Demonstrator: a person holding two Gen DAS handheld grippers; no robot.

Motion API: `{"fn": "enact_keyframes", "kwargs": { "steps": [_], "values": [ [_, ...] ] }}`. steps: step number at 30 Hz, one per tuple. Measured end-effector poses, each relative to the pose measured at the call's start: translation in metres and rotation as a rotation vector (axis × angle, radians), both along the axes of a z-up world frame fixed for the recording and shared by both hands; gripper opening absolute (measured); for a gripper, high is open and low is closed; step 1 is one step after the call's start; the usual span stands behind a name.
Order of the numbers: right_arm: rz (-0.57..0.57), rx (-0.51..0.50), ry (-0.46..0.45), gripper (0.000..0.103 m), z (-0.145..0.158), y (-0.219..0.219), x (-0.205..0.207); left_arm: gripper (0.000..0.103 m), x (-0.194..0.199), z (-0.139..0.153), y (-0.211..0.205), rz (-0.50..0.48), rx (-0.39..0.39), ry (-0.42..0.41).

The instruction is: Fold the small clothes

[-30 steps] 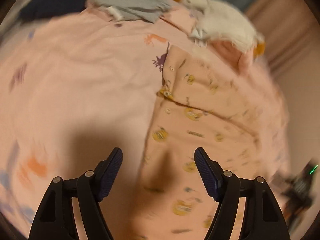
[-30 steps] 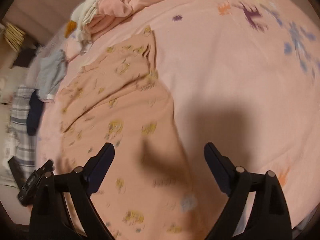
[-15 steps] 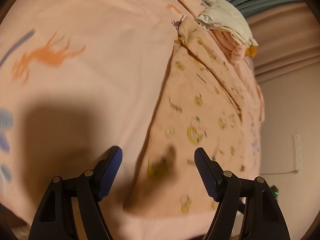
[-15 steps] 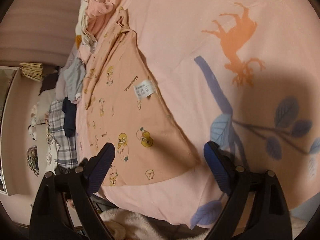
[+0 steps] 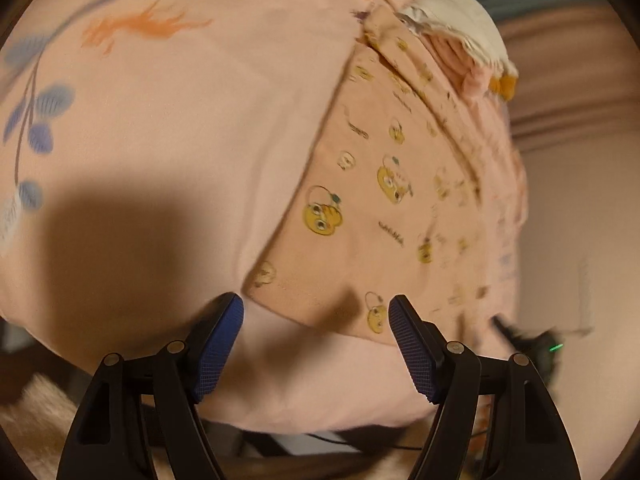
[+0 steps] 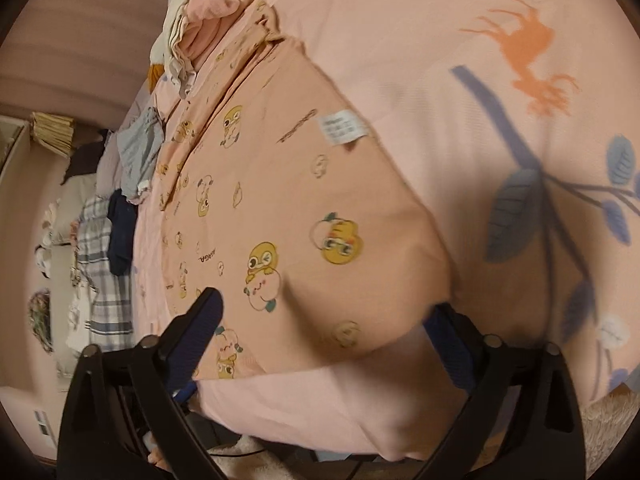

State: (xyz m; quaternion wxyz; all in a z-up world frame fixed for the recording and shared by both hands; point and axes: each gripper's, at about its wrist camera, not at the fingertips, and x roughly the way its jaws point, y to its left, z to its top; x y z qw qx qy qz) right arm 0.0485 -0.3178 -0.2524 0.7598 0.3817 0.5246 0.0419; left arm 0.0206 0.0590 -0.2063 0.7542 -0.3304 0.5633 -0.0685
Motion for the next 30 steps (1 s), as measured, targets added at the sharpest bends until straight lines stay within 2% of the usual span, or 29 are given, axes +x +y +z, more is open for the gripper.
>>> {"fn": "enact_keyframes", "kwargs": {
  "steps": [1, 2, 7, 10, 11, 14, 15, 16, 17, 19, 20, 21, 22, 23, 24, 25, 27, 30],
  "values": [
    [-0.013, -0.007, -0.001, 0.101, 0.0, 0.003, 0.001, 0.074, -0.001, 0.002, -0.006, -0.012, 0.029, -0.014],
    [-0.021, -0.002, -0.006, 0.101, 0.001, 0.007, 0.001, 0.074, 0.0, 0.002, -0.013, -0.026, 0.023, -0.027],
    [-0.019, 0.159, -0.015, 0.101, -0.006, 0.024, 0.003, 0.074, 0.011, -0.009, -0.031, -0.053, -0.174, -0.022],
    [-0.058, 0.126, -0.045, 0.101, -0.007, 0.026, 0.007, 0.074, 0.018, -0.02, -0.025, 0.03, -0.275, -0.067],
    [-0.068, 0.128, -0.061, 0.101, -0.007, 0.027, 0.007, 0.074, 0.02, -0.024, -0.019, 0.081, -0.335, -0.089],
    [-0.083, 0.149, -0.129, 0.1, -0.008, 0.024, 0.009, 0.074, 0.028, -0.029, -0.012, 0.127, -0.396, -0.125],
    [-0.084, 0.147, -0.15, 0.099, -0.008, 0.024, 0.011, 0.073, 0.033, -0.028, -0.014, 0.128, -0.374, -0.138],
    [-0.088, 0.14, -0.172, 0.095, -0.009, 0.023, 0.013, 0.066, 0.036, -0.026, -0.016, 0.127, -0.333, -0.148],
    [-0.093, 0.127, -0.191, 0.089, -0.008, 0.022, 0.015, 0.062, 0.036, -0.024, -0.019, 0.128, -0.289, -0.149],
    [-0.078, 0.063, -0.242, 0.074, -0.007, 0.024, 0.022, 0.046, 0.037, -0.021, -0.028, 0.148, -0.171, -0.154],
    [-0.07, 0.034, -0.259, 0.059, -0.008, 0.024, 0.025, 0.043, 0.037, -0.021, -0.029, 0.159, -0.142, -0.156],
    [-0.068, -0.005, -0.272, 0.04, -0.011, 0.024, 0.028, 0.035, 0.037, -0.02, -0.032, 0.176, -0.107, -0.158],
    [-0.073, -0.036, -0.274, 0.029, -0.013, 0.021, 0.029, 0.026, 0.036, -0.02, -0.034, 0.19, -0.076, -0.158],
    [-0.082, -0.066, -0.266, 0.012, -0.016, 0.02, 0.031, 0.021, 0.036, -0.02, -0.035, 0.205, -0.039, -0.156],
    [-0.098, -0.074, -0.255, 0.007, -0.02, 0.015, 0.033, 0.011, 0.037, -0.021, -0.036, 0.212, 0.0, -0.156],
    [-0.105, -0.059, -0.254, 0.005, -0.023, 0.011, 0.033, 0.005, 0.038, -0.022, -0.038, 0.216, 0.037, -0.159],
    [-0.118, -0.009, -0.261, 0.003, -0.027, 0.004, 0.034, 0.004, 0.039, -0.023, -0.04, 0.224, 0.066, -0.18],
    [-0.098, -0.027, -0.286, 0.005, -0.025, 0.005, 0.031, 0.003, 0.041, -0.02, -0.044, 0.209, 0.102, -0.211]
  ]
}}
